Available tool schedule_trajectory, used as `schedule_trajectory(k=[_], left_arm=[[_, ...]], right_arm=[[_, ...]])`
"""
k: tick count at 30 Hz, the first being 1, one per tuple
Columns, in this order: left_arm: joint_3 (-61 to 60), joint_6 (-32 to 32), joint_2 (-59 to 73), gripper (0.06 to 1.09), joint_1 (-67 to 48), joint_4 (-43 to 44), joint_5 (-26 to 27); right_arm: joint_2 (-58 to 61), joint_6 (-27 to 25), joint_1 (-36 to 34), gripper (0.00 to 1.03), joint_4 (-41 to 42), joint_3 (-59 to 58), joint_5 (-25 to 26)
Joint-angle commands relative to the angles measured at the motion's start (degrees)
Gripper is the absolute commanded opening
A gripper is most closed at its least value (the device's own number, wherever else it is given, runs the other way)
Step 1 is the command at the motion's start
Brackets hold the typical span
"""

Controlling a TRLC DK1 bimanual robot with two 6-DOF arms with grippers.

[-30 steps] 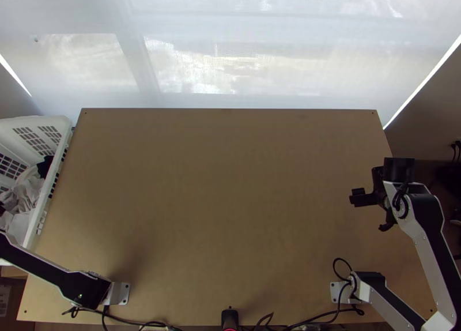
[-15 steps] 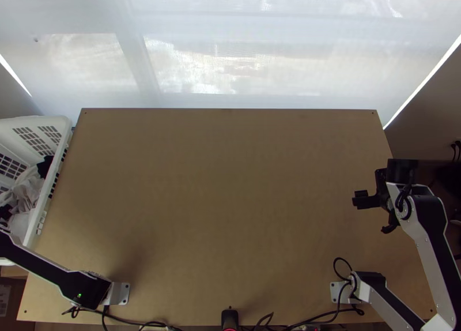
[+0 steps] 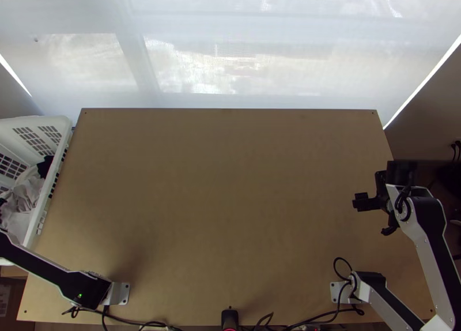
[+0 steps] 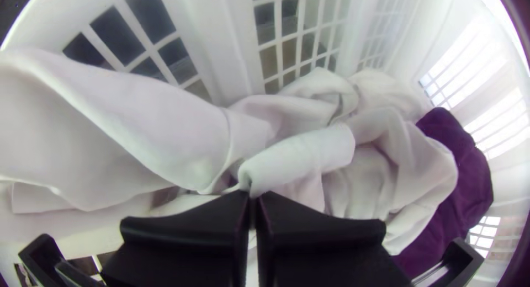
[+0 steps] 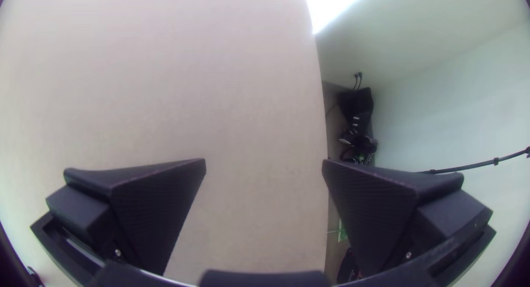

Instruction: Fold the t-shirt

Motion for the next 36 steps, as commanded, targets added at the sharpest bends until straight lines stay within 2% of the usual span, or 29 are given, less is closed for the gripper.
schedule_trajectory(k=[1,8,21,30,36], left_arm=[[-0.97,-3.71,-9.0,0.09,0.04,-5.87,6.92],[-3.26,-6.08,-25.0,0.09,-0.31,-13.7,15.88],[-4.31,-5.99,-55.67,0.09,-3.65,-30.04,30.82],[-4.31,-3.09,-76.77,0.09,-14.81,-29.43,33.2],[-1.15,-3.44,-83.01,0.09,-29.75,-28.2,33.11]], right_arm=[[-0.48,0.14,0.15,0.98,0.49,-0.27,-0.01],[-0.48,0.93,1.56,0.98,1.63,1.14,-0.1],[-5.23,1.45,5.95,0.98,1.54,3.25,-0.63],[-11.12,1.1,7.27,0.98,1.54,0.43,-1.6],[-15.78,1.63,10.52,0.98,0.66,-1.32,-1.6]])
